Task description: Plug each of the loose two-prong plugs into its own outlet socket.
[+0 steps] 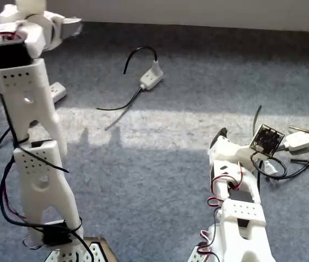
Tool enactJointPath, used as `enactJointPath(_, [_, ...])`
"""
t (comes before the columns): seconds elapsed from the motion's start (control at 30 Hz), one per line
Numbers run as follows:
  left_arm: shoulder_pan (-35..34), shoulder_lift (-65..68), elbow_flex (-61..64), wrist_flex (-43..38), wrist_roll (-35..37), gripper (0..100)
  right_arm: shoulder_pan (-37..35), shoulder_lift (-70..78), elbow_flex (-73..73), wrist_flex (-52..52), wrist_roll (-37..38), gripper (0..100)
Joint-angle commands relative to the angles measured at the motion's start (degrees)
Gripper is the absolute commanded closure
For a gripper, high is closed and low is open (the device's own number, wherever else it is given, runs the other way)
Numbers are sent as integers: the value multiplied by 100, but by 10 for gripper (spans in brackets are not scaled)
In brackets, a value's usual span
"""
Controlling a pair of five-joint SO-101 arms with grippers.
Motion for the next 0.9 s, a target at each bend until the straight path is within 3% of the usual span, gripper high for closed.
enactJointPath(0.0, [-769,-145,180,193,-615,618,13,-13,-57,4,79,674])
enactJointPath(0.23, [-1314,787,479,255,-2365,618,13,-13,-57,4,79,674])
enactJointPath(0.37, [-1560,1262,479,264,-2787,618,13,-13,-57,4,79,674])
enactJointPath(0.47, [-1824,1490,479,255,-2716,618,-22,-13,-57,4,79,674])
enactJointPath(0.63, [-2185,1842,479,607,-1345,618,-154,-13,-57,4,79,674])
enactJointPath(0.87, [-2220,2255,470,1415,-510,618,-145,-13,-57,4,79,674])
